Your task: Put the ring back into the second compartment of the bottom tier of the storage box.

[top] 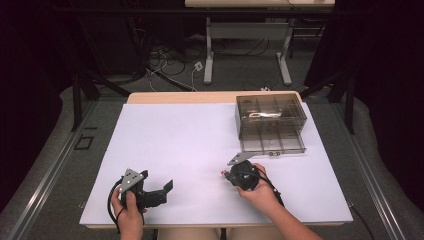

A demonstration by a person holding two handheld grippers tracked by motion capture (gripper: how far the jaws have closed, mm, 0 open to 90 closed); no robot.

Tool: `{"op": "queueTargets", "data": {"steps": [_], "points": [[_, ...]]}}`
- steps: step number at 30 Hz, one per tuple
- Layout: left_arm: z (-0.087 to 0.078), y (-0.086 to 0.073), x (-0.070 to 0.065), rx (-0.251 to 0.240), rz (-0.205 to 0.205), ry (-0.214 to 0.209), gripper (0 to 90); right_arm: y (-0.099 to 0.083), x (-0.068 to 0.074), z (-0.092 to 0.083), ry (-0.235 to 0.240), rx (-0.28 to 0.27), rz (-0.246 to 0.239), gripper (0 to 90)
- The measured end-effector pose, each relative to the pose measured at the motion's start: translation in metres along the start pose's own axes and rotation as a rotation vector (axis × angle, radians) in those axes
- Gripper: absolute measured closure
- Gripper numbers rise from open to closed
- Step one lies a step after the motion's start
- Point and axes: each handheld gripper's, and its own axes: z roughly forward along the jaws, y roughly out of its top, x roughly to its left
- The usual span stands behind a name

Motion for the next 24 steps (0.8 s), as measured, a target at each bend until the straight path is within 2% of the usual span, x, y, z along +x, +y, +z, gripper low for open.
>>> {"op": "queueTargets", "data": {"steps": [11,12,14,24], "points": [[0.0,0.0,0.0,-0.001,-0.001,-0.001,0.4,0.001,-0.003,-0.005,-0.011,-0.02,0.021,89.8],[0.0,0.0,0.0,-0.001,-0.002,-0.001,0.4,0.001,-0.003,-0.005,-0.014,-0.042,0.028,89.8],[0.0,0.0,0.0,0.002,0.0,-0.001,0.4,0.001,-0.004,-0.007,-0.013,-0.034,0.033,89.8],[0.0,0.0,0.001,0.003,-0.001,-0.002,0.4,0.001,-0.008,-0.013,-0.039,-0.108,0.082,89.8]]}}
